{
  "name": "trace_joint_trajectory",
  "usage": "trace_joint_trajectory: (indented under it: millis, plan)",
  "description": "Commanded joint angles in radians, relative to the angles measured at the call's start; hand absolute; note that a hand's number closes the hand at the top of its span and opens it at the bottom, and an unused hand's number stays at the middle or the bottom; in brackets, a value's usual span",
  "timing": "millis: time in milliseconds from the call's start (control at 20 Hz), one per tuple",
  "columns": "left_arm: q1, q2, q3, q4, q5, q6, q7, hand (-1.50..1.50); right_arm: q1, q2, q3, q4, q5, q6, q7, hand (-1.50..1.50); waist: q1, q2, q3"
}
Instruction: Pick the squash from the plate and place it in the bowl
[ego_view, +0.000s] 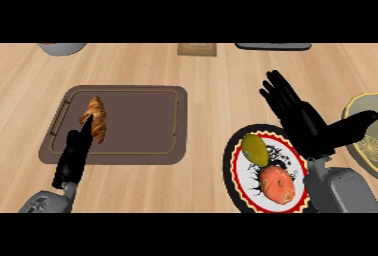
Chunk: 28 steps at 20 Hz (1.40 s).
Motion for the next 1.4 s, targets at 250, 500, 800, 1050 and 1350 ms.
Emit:
trace_joint_trajectory:
  millis: [250, 500, 800, 1050, 1350]
  plan:
    - [-0.113, -0.073, 0.024, -0.161, 0.028, -0.023, -0.113, 0.00, 0.101, -0.183, 0.366, -0.115, 0.186, 0.405, -0.054, 1.50, -0.023, 0.001, 0.003]
    - [-0.060, -0.078, 0.048, -0.185, 0.068, -0.042, -0.133, 0.00, 0.351, -0.163, 0.114, -0.154, 0.273, 0.119, -0.476, -1.50, -0.078, 0.009, 0.009]
    - [-0.011, -0.101, 0.038, -0.218, 0.054, -0.068, -0.174, 0.00, 0.520, -0.202, 0.047, -0.240, 0.291, 0.167, -0.773, -1.50, -0.038, 0.015, 0.004]
    - [-0.022, -0.140, 0.006, -0.208, 0.004, -0.051, -0.162, 0.00, 0.548, -0.306, -0.079, -0.396, 0.332, 0.123, -0.594, -1.50, -0.034, 0.015, 0.003]
    - [-0.022, -0.110, 0.060, -0.260, 0.027, -0.104, -0.113, 0.00, 0.480, -0.370, -0.125, -0.516, 0.287, 0.178, -0.279, -1.50, -0.020, 0.017, 0.004]
